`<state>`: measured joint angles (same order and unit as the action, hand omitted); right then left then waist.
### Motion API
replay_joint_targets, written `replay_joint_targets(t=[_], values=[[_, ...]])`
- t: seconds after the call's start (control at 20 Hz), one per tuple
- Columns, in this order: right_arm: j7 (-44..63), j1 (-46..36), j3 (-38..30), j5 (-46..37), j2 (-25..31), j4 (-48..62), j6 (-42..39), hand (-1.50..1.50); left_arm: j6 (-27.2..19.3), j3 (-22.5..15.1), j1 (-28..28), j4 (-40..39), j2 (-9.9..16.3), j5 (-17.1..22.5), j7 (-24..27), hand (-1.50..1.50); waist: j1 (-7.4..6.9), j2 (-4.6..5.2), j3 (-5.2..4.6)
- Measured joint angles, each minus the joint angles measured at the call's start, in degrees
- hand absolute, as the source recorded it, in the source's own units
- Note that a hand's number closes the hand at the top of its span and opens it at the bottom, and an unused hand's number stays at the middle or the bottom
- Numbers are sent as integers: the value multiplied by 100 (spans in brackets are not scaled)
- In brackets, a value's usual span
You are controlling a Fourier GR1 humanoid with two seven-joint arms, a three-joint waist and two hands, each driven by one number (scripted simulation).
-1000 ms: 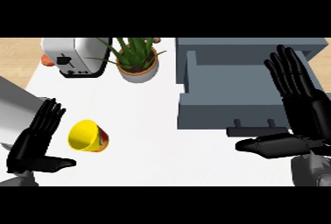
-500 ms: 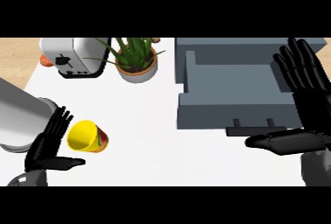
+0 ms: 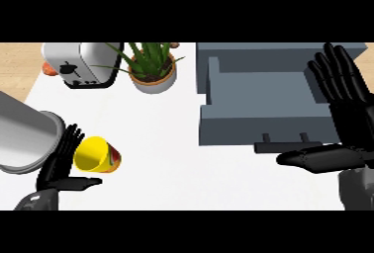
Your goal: Pick up the cup, place it into the drawer and close the drawer
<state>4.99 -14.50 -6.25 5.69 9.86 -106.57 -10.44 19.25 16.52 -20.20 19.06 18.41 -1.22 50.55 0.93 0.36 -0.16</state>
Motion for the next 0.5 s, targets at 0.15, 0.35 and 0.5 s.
replay_joint_targets(t=[0.15, 0.35, 0.5], values=[[90, -16, 82, -31, -44, -88, 33, -150, -33, -10, -74, -281, 24, -66, 179, -150, 19, 6, -4], [207, -75, -5, 86, 39, -111, -28, -150, -164, -44, -143, -477, -84, -148, 396, -150, 36, 11, -8], [270, -222, -57, 124, 68, -15, -14, -150, -164, -48, -276, -610, -53, -180, 437, -150, 38, 20, -9]])
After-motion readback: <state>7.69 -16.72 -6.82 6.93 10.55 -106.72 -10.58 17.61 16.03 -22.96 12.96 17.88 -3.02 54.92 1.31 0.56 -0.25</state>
